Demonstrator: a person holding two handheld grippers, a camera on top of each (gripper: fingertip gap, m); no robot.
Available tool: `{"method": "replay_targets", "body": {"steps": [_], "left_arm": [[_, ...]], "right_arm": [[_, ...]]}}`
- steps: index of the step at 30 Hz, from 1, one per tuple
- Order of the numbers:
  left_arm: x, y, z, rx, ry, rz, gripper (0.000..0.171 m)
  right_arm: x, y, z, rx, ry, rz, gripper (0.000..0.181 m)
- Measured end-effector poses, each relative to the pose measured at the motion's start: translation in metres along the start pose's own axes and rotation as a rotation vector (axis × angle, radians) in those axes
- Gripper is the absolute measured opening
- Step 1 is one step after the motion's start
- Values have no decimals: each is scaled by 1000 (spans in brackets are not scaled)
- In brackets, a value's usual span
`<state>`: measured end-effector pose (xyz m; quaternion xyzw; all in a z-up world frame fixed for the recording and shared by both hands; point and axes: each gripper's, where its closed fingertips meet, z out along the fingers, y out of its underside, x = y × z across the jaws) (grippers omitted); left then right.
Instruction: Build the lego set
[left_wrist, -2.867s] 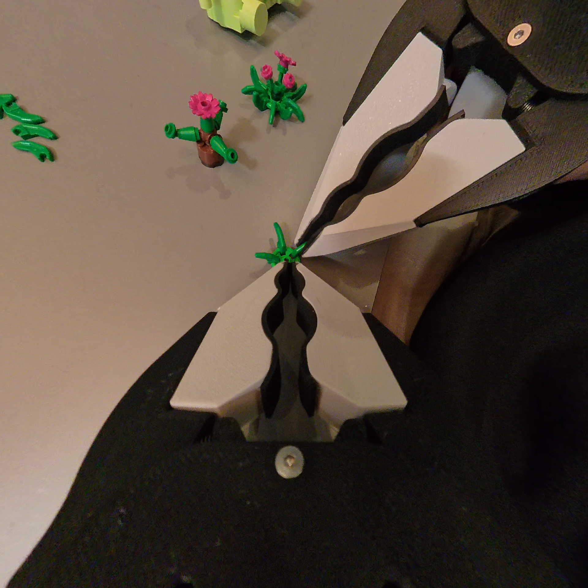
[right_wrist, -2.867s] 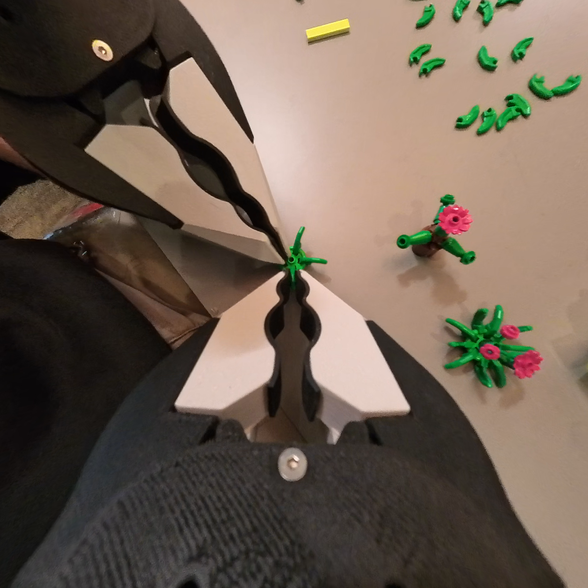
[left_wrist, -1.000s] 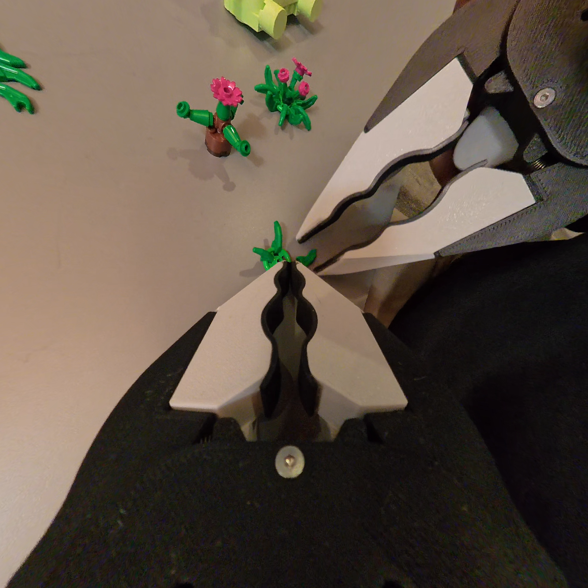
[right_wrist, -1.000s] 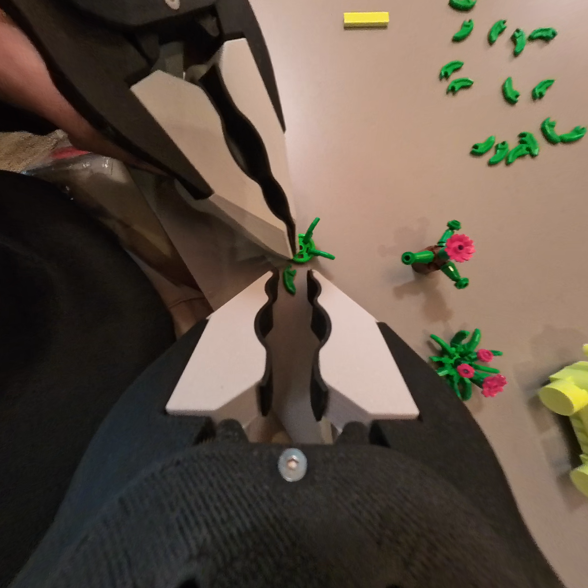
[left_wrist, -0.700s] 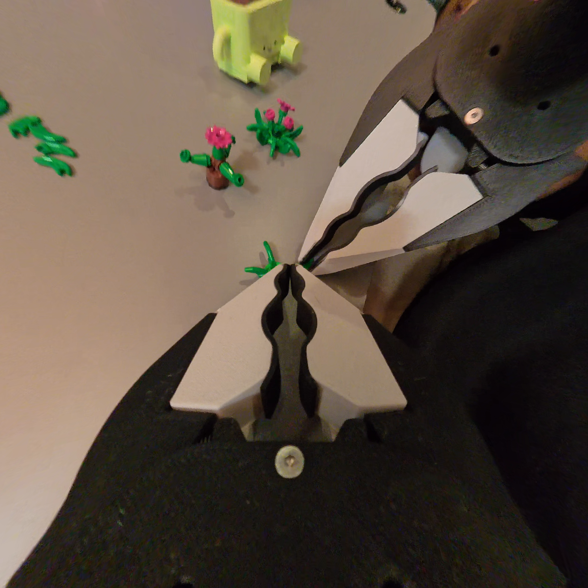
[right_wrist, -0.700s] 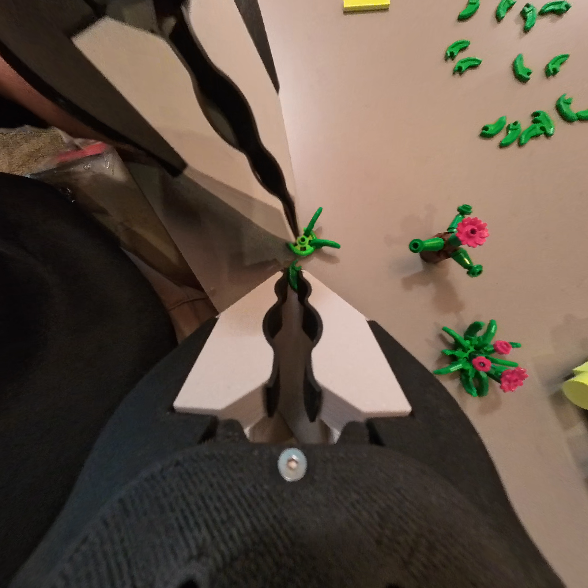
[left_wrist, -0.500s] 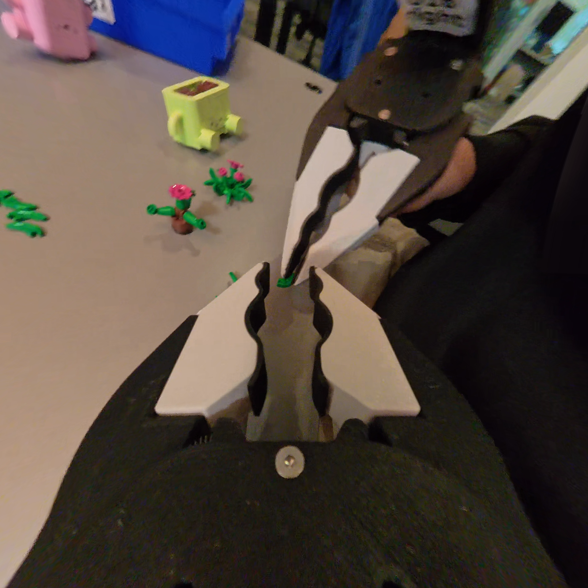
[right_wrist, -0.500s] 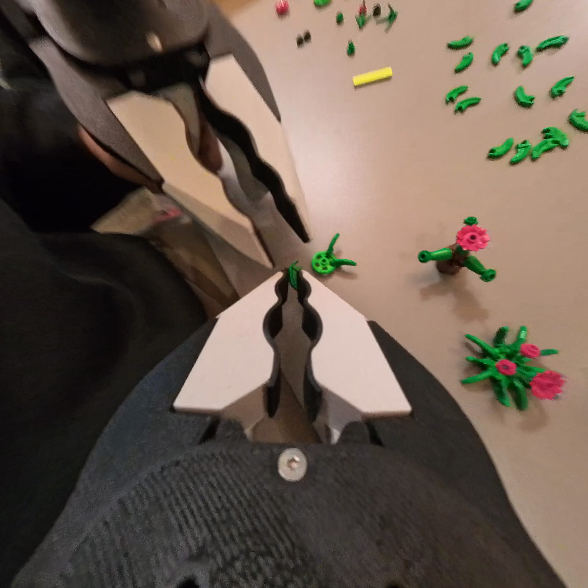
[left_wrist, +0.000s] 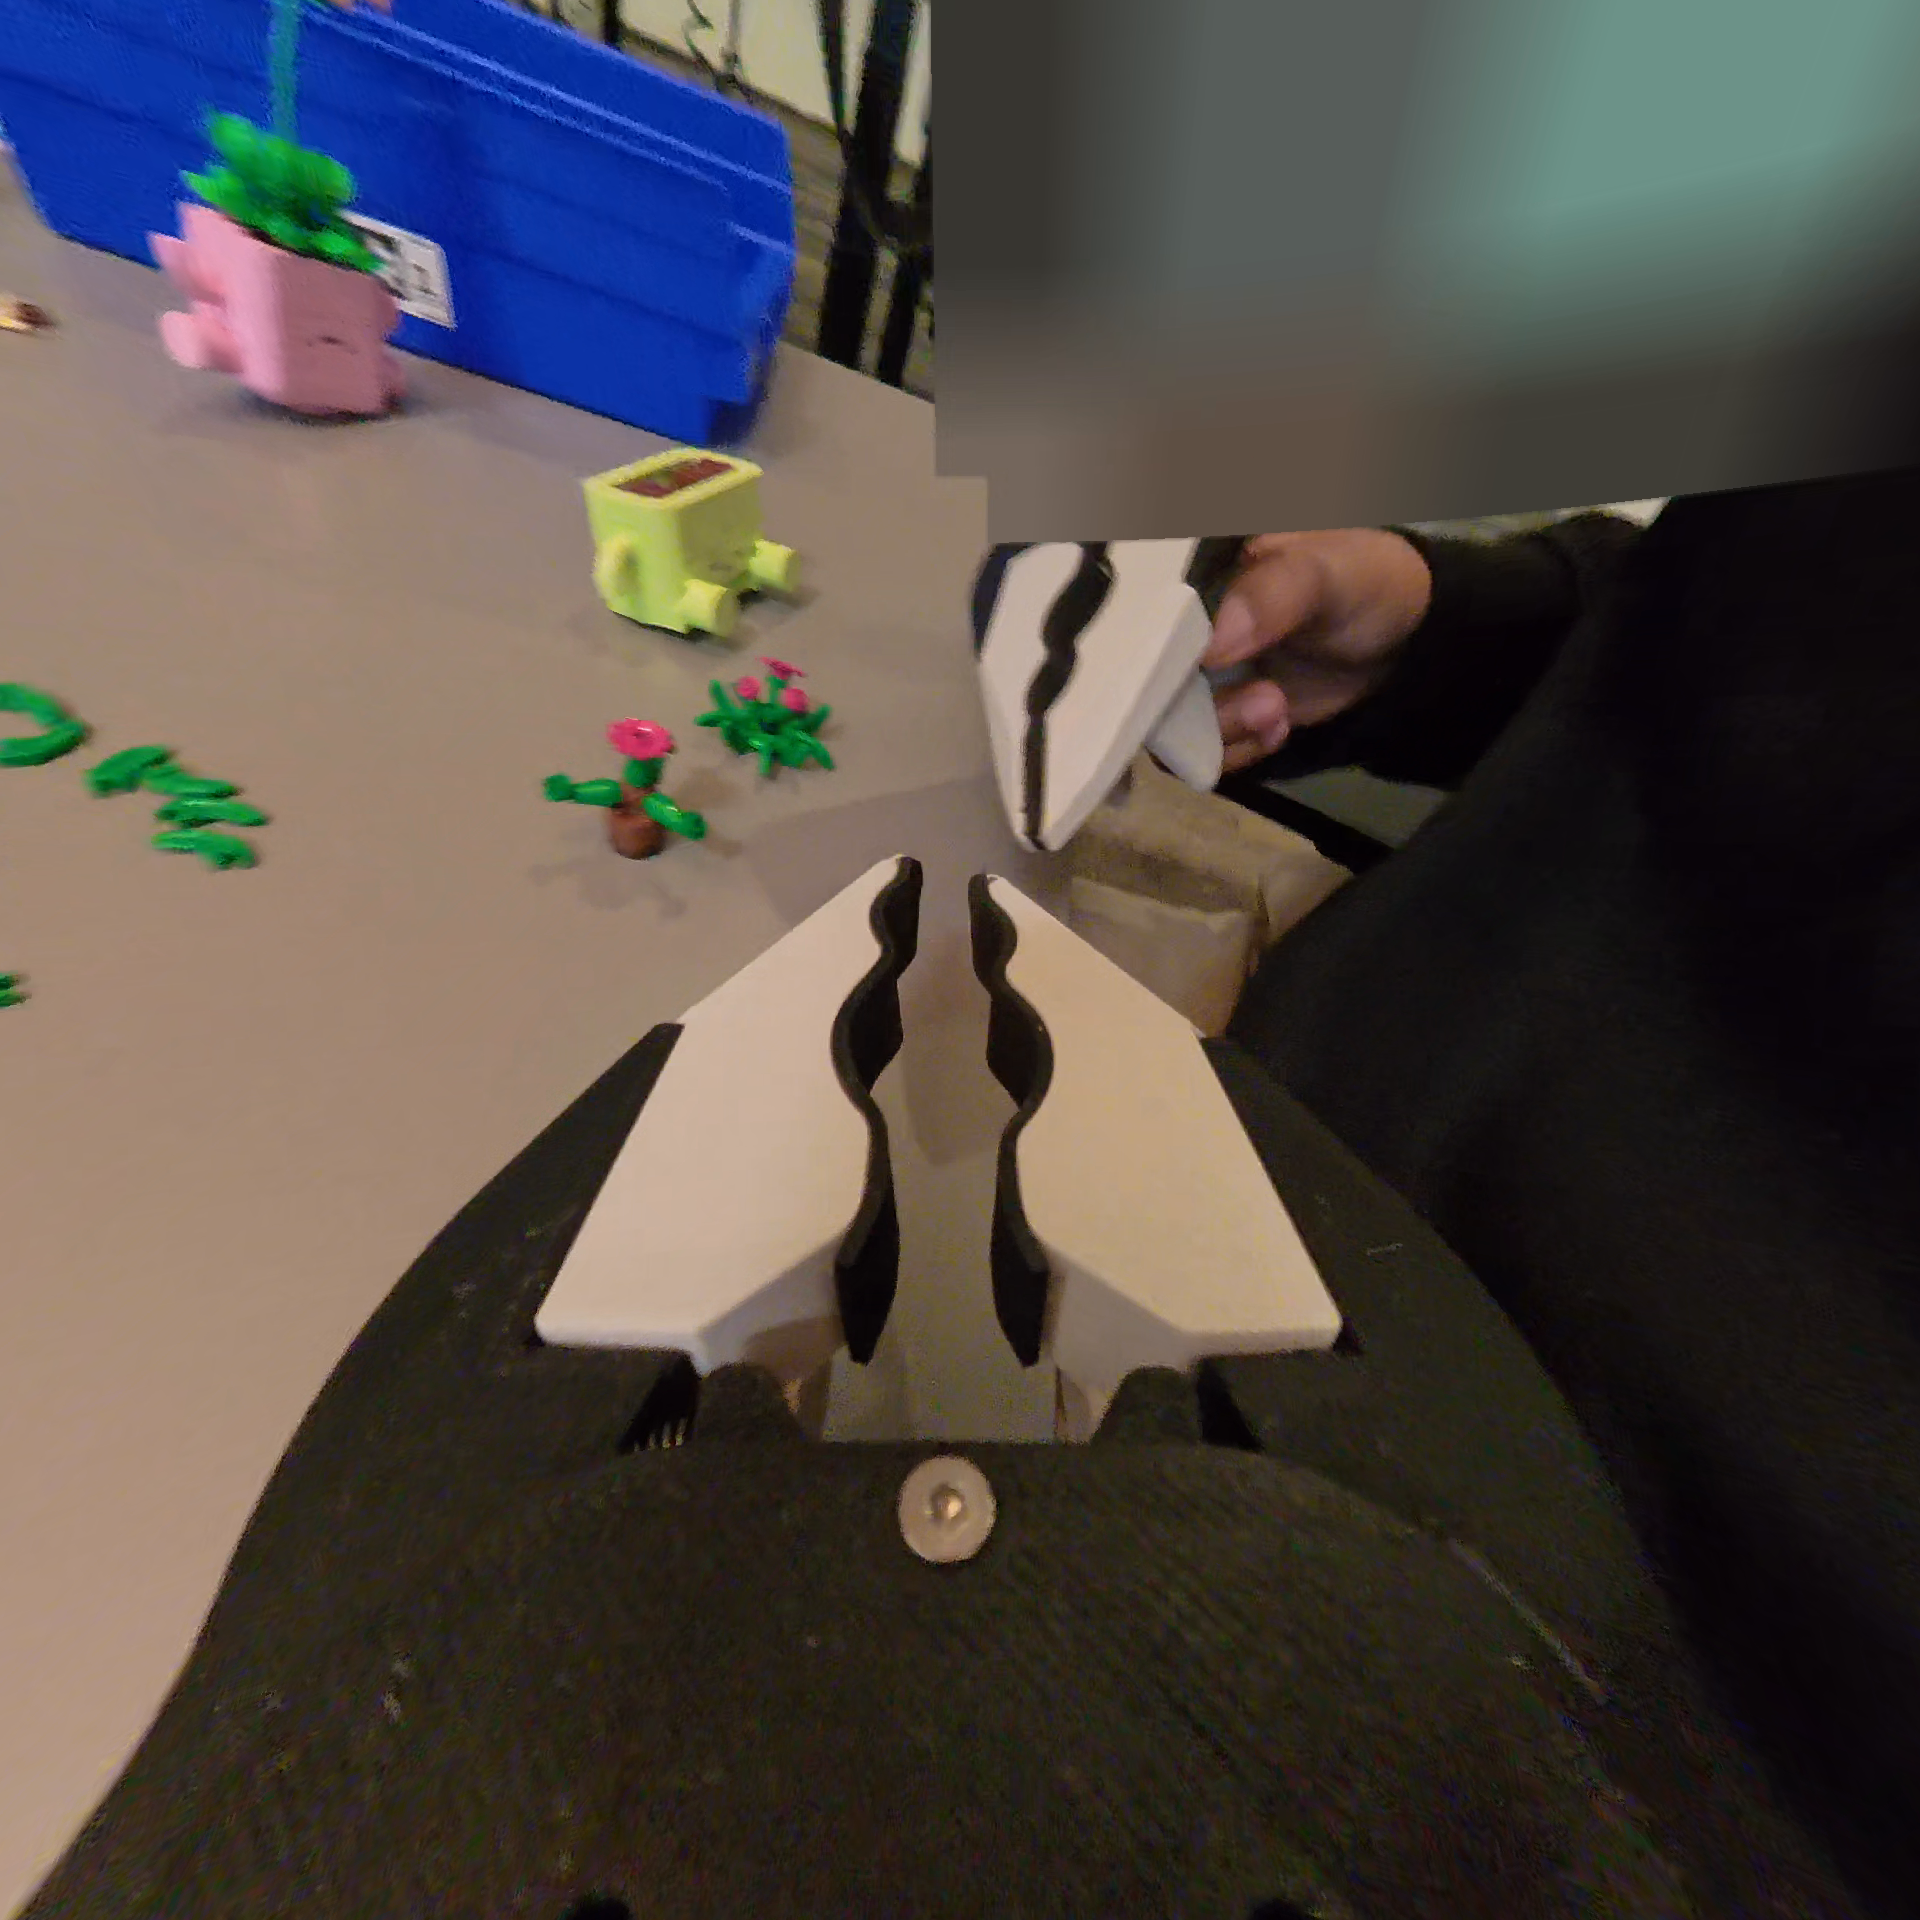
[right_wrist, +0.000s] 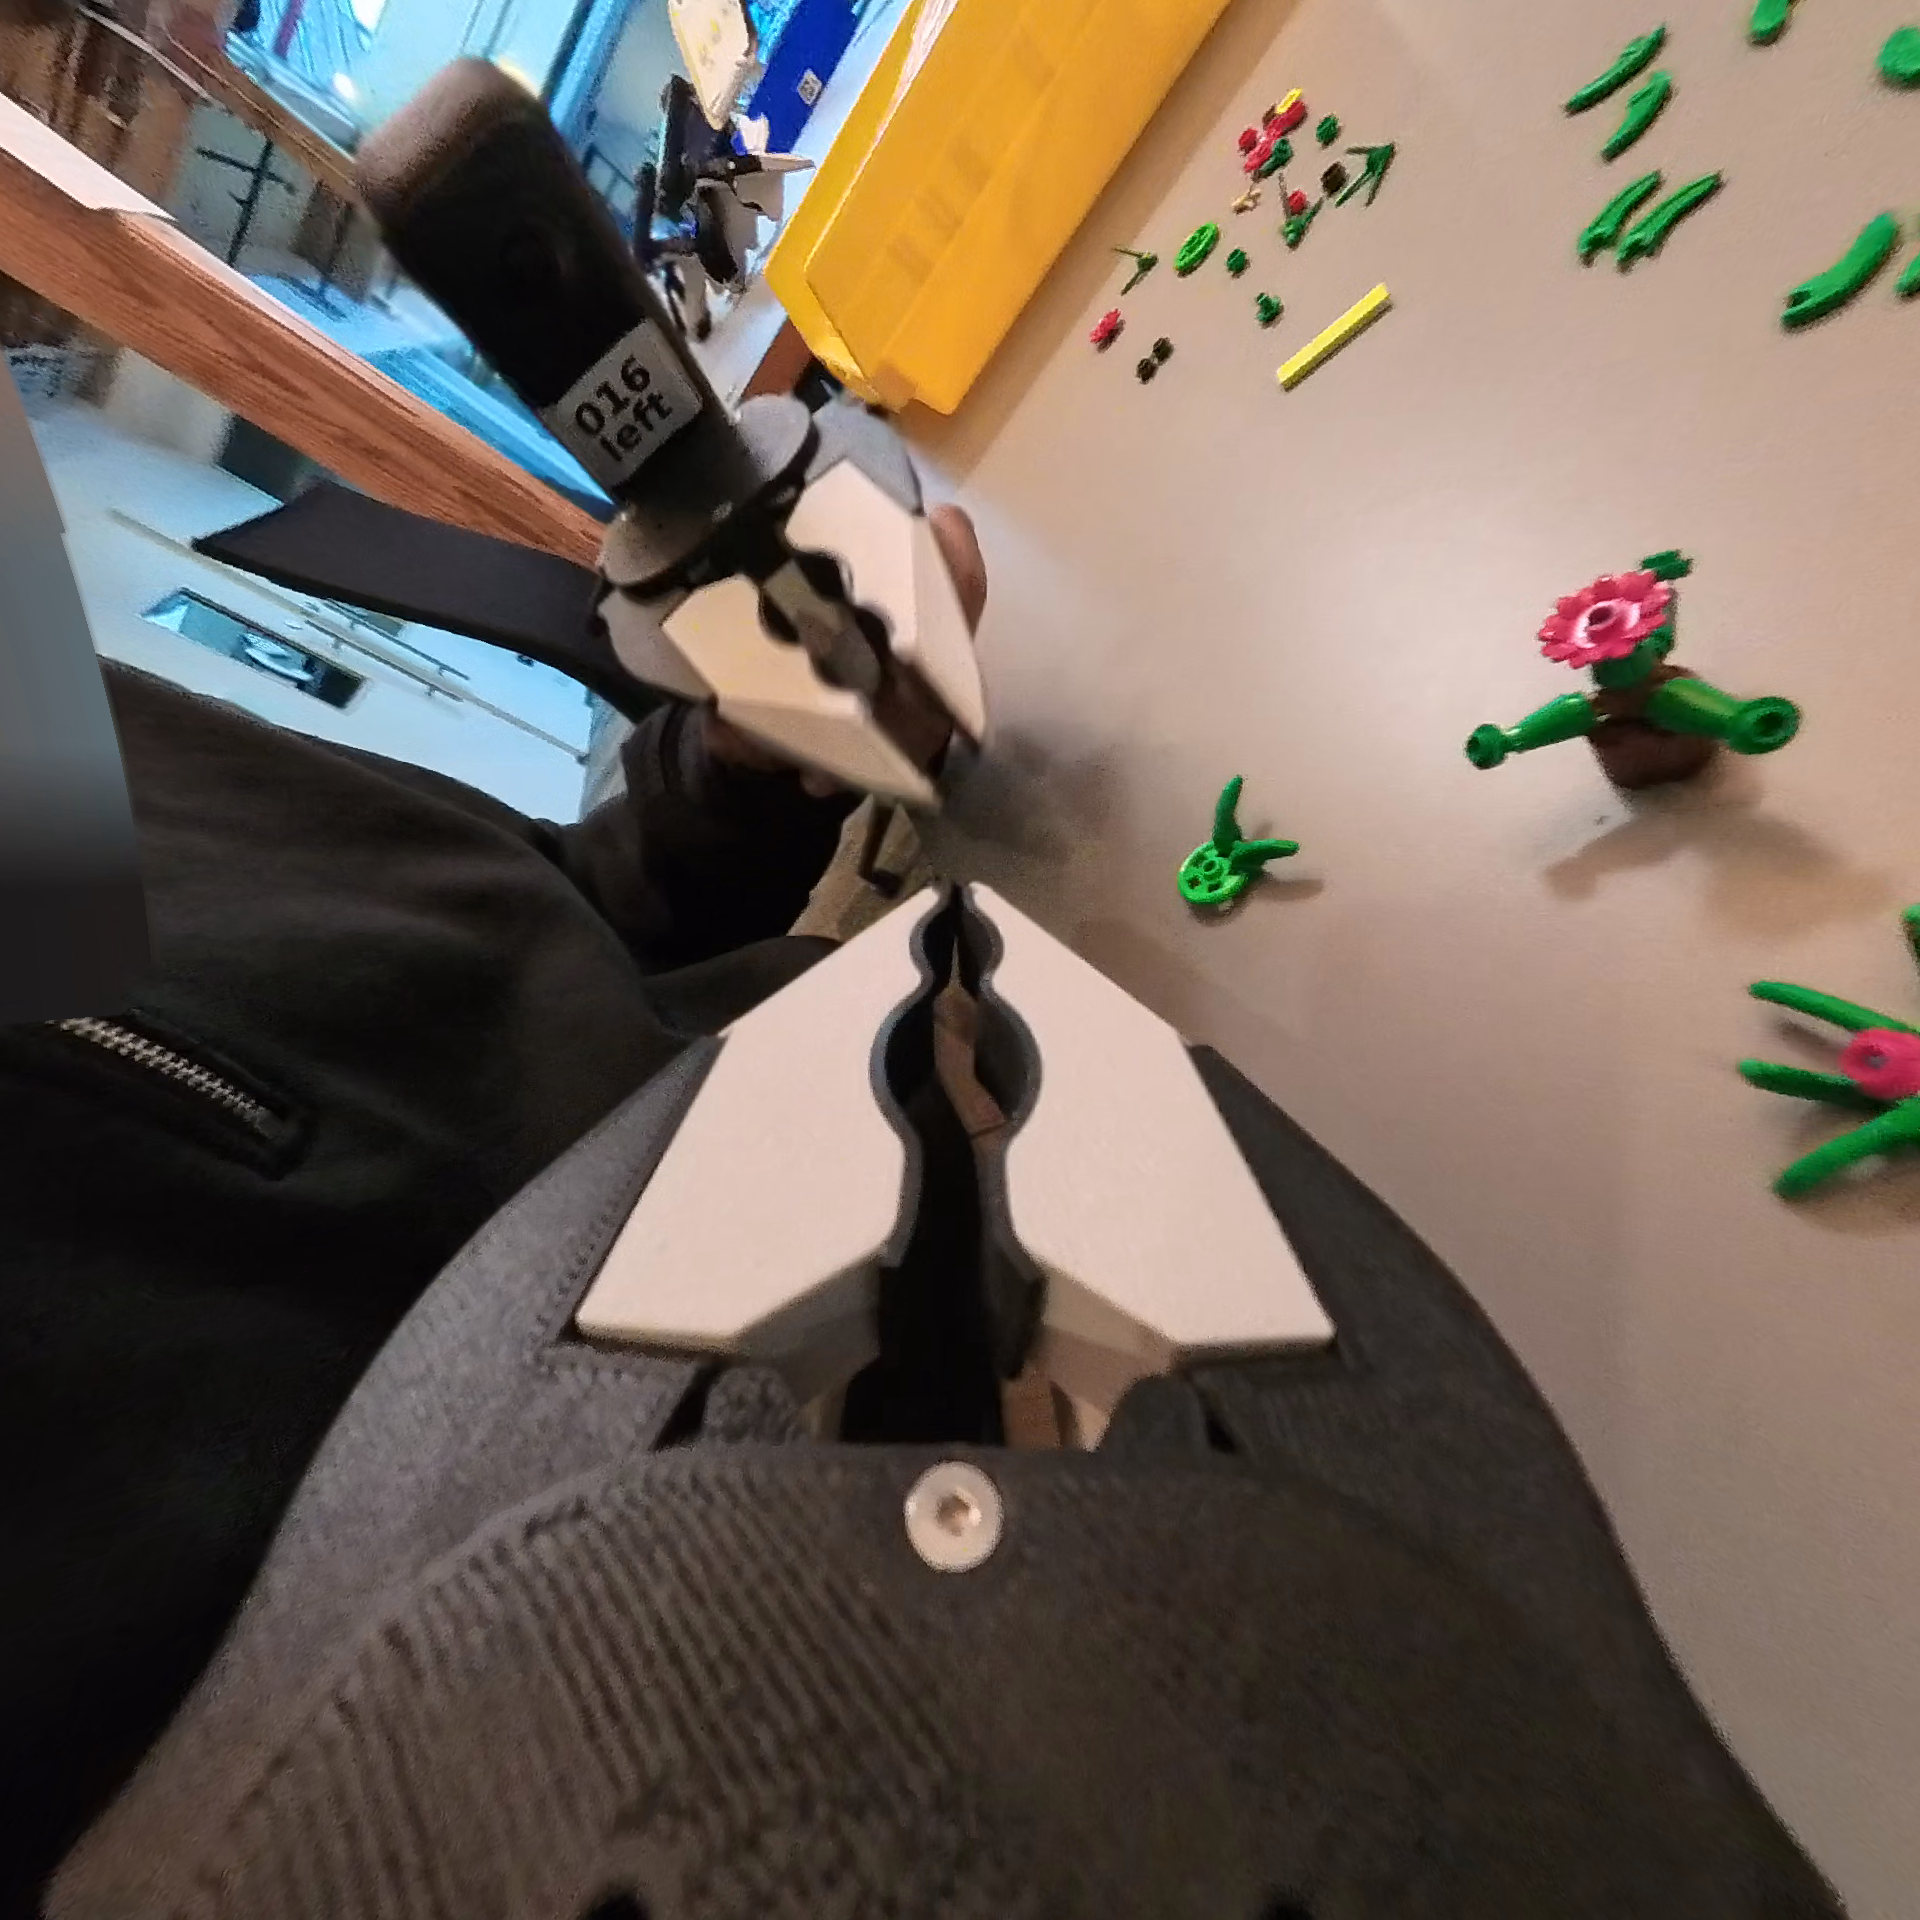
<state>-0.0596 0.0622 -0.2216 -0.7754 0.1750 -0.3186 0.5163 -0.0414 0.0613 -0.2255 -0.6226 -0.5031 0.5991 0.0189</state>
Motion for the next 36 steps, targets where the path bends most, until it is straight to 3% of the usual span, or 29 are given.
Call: {"method": "replay_targets", "body": {"steps": [5, 13, 23, 30, 33, 36], "left_arm": [[-18, -15, -17, 129, -11, -94, 11], [-7, -16, -21, 161, -22, -89, 11], [58, 21, -36, 204, -62, -156, 12], [108, 27, -39, 242, -77, -137, 12], [117, 46, -30, 151, -134, -144, 12], [116, 95, -7, -104, -230, -156, 11]], "right_arm": [[9, 7, -4, -22, 92, -73, 0], [-7, 16, -11, 9, 111, -103, 0], [-40, 73, -25, 49, 131, -105, 0], [-73, 131, -25, 23, 168, -95, 5], [-72, 156, -20, -57, 208, -143, 8], [-55, 177, -18, -158, 275, -226, 9]]}}
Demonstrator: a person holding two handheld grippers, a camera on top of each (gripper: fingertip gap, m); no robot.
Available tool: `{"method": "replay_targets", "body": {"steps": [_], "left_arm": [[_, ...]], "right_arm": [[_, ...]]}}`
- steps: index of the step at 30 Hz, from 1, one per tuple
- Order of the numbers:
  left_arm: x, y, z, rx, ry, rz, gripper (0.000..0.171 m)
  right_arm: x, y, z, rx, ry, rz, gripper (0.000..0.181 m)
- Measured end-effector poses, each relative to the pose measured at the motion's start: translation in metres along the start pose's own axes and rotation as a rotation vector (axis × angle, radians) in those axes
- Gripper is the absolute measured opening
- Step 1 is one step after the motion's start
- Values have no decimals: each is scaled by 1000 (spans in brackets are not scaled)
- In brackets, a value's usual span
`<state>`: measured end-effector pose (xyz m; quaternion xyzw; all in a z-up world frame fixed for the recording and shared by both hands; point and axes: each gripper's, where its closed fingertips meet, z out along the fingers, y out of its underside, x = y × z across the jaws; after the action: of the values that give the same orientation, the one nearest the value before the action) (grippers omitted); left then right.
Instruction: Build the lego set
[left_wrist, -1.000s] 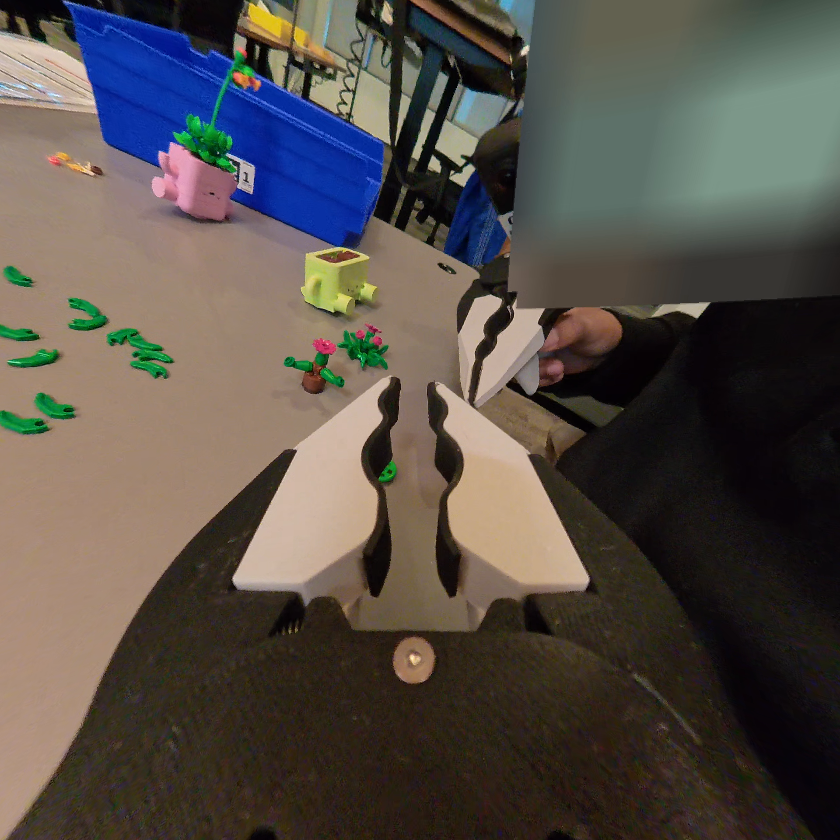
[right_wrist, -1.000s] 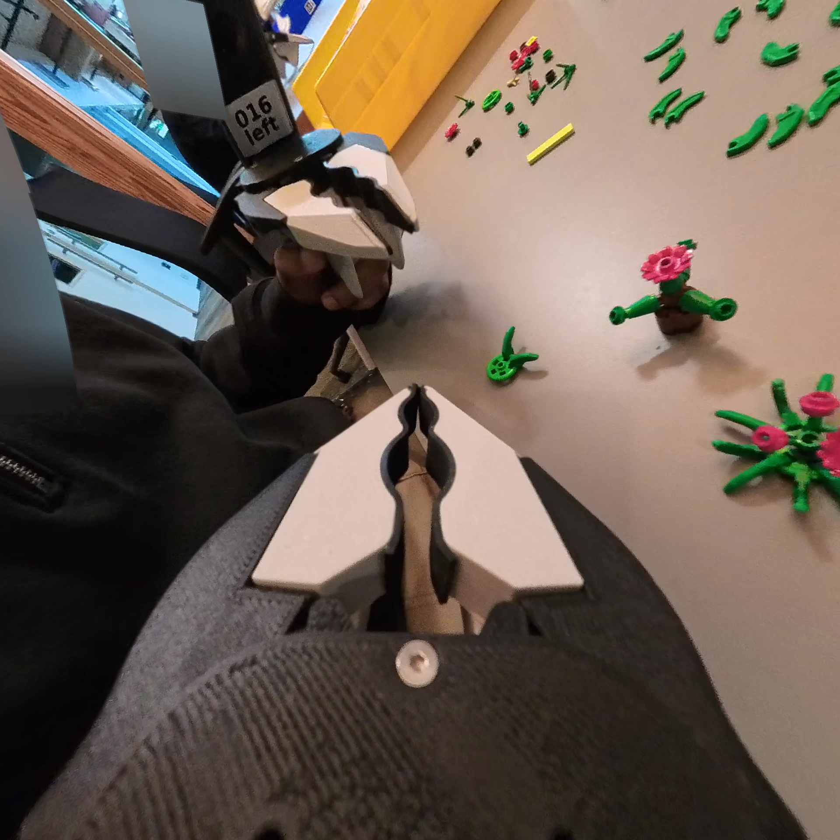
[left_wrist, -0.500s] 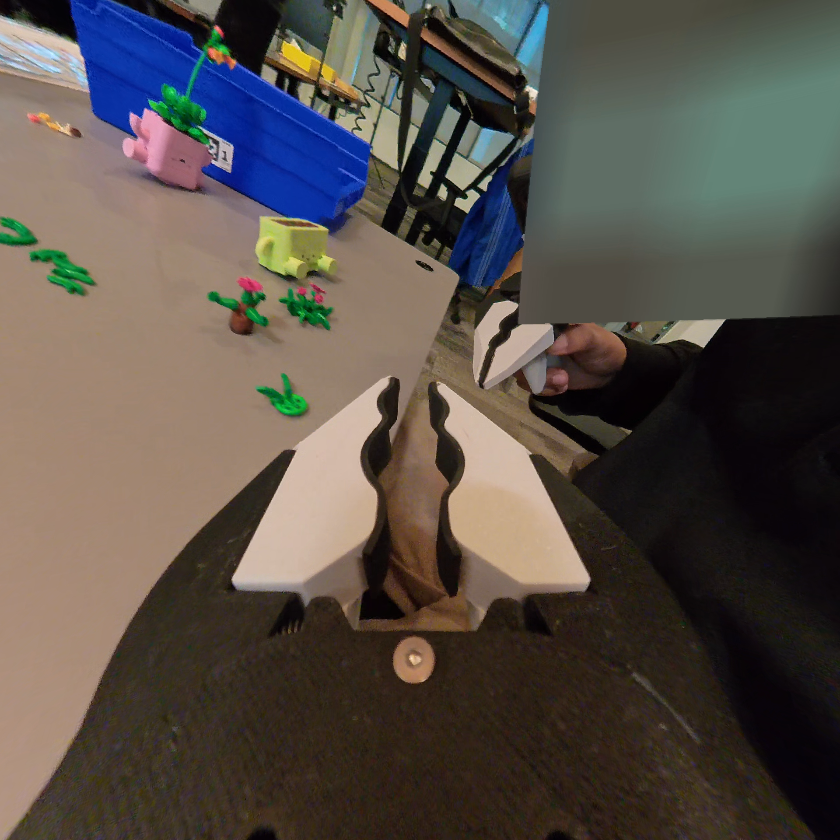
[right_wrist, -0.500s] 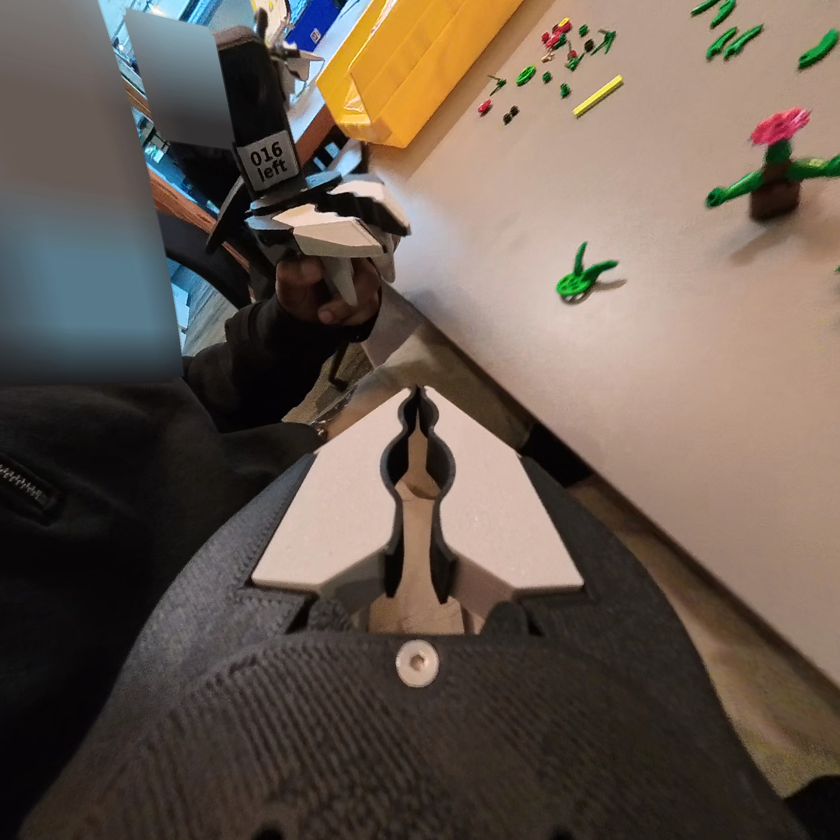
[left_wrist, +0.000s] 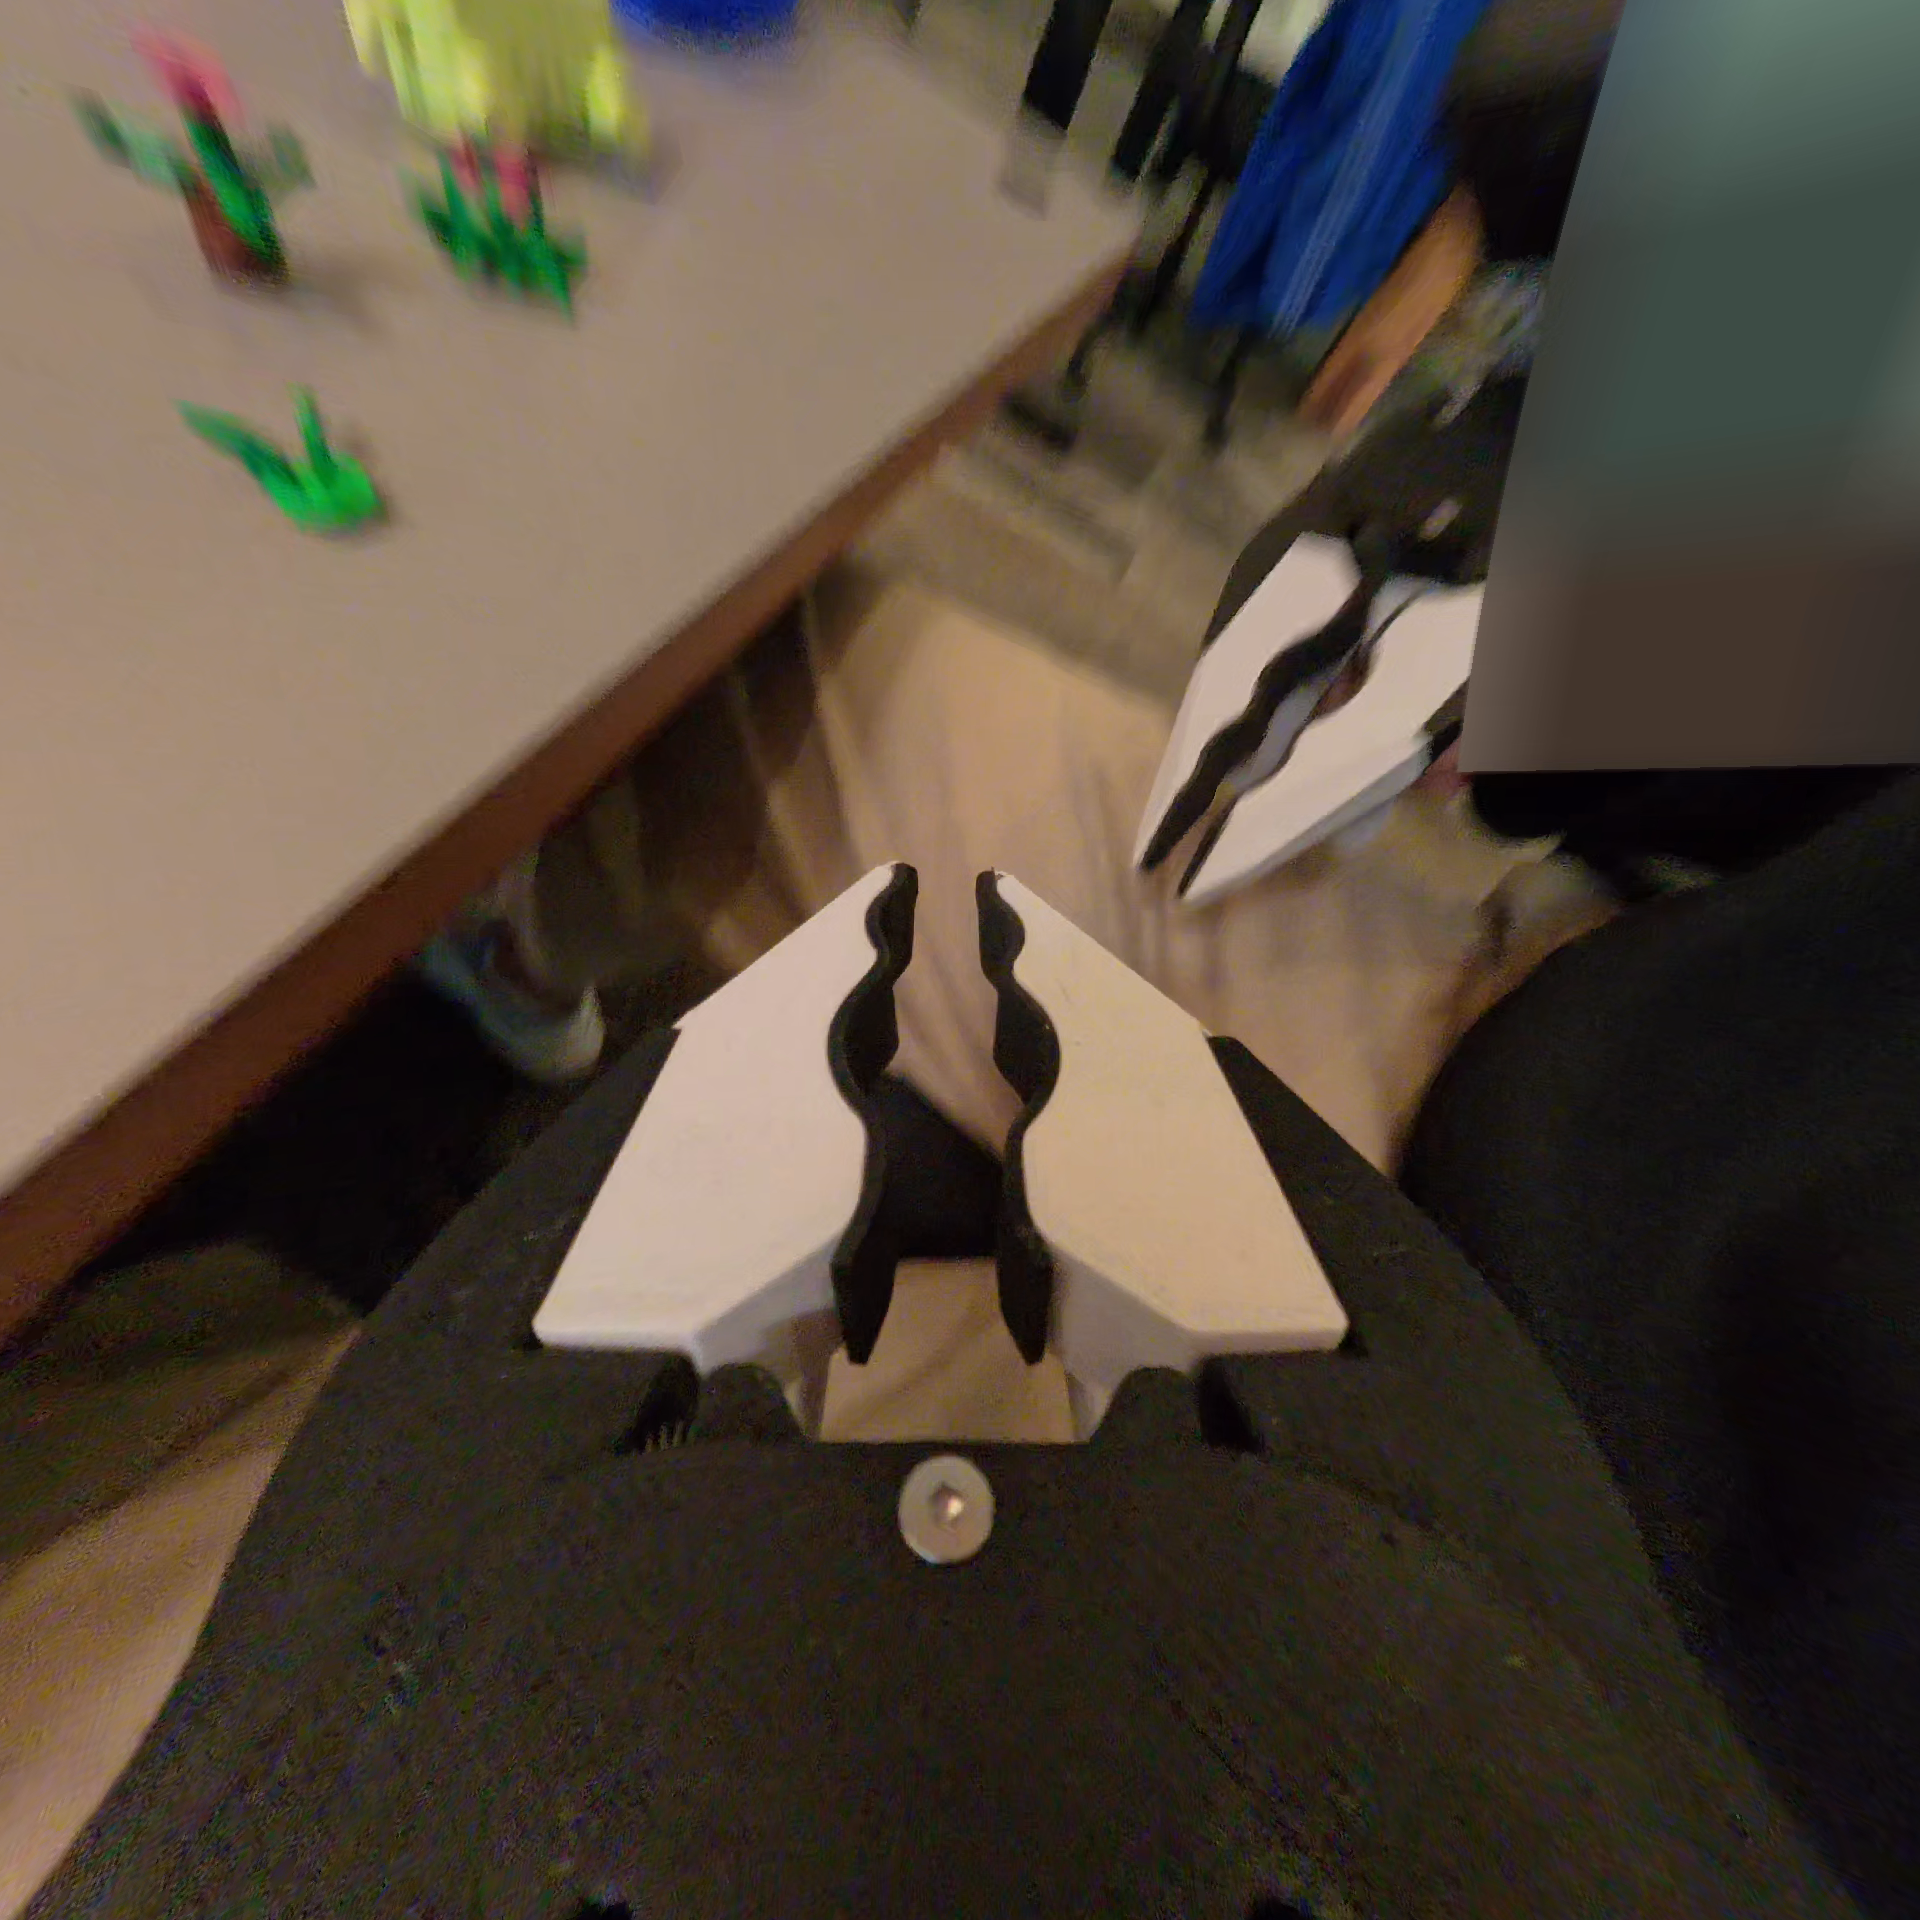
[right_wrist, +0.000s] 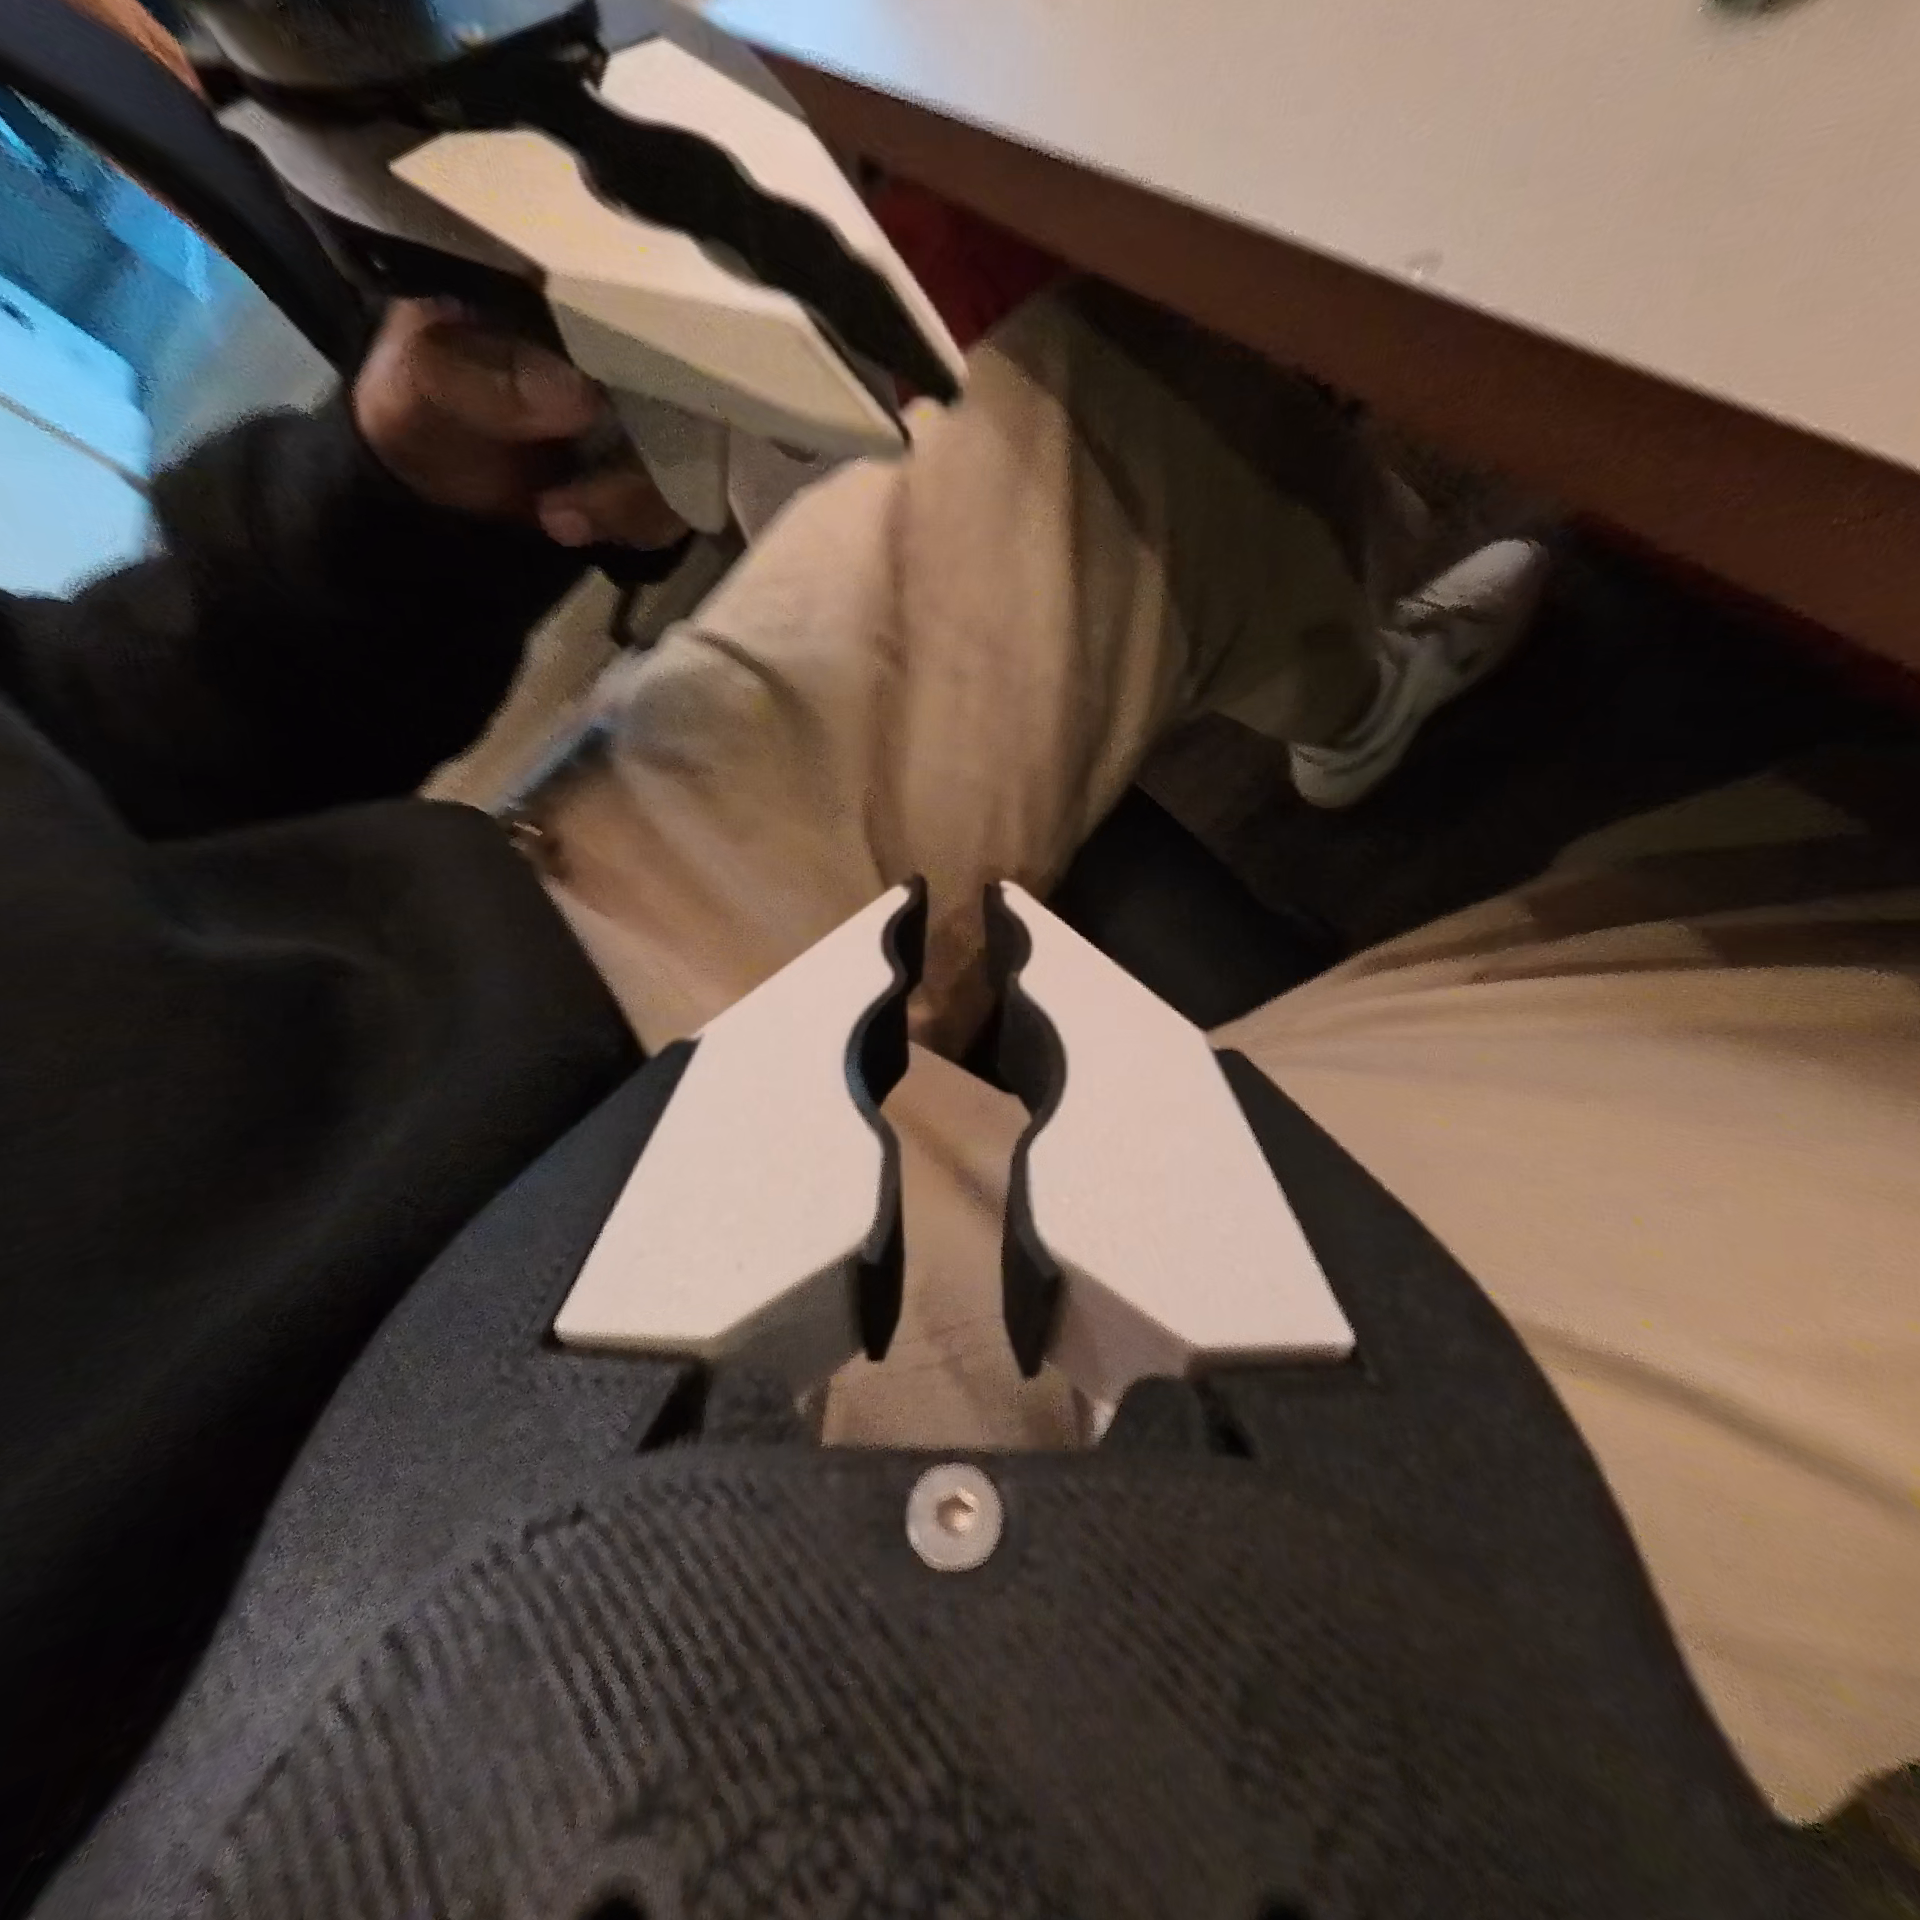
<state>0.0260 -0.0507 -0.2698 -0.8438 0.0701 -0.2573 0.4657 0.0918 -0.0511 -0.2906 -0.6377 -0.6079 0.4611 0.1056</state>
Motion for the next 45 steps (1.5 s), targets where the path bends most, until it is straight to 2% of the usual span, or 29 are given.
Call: {"method": "replay_targets", "body": {"steps": [4, 6, 12, 16, 20, 22, 24, 29, 34, 39, 42, 45], "left_arm": [[-9, 82, 39, -410, -143, 3, 9], [-4, 111, 55, -540, -148, -34, 12], [15, 174, 77, -887, -4, -112, 30], [22, 200, 79, -1062, 80, -115, 34], [25, 204, 79, -1068, 42, 54, 34], [28, 208, 78, -1081, 30, 93, 29], [39, 214, 77, -1120, 66, 68, 5], [40, 222, 78, -1162, 20, 49, 4], [27, 223, 77, -1173, -96, 1, 4], [34, 230, 71, -1236, -79, -60, 5], [32, 224, 66, -1183, -88, -137, 5], [21, 202, 64, -1041, -116, -263, 13]], "right_arm": [[25, 25, 11, -86, 119, -121, 13], [33, 40, 23, -133, 146, -159, 15], [35, 67, 41, -261, 125, -209, 20], [36, 64, 35, -220, 55, -127, 19], [37, 64, 27, -177, 14, -80, 16], [36, 64, 25, -164, -10, -56, 15], [33, 65, 23, -163, -39, -31, 15], [33, 75, 20, -218, -46, -45, 14], [32, 76, 14, -210, -65, -32, 10], [30, 78, 12, -220, -60, -33, 3], [28, 77, 9, -205, -70, -10, 4], [26, 76, 6, -191, -68, -11, 5]]}}
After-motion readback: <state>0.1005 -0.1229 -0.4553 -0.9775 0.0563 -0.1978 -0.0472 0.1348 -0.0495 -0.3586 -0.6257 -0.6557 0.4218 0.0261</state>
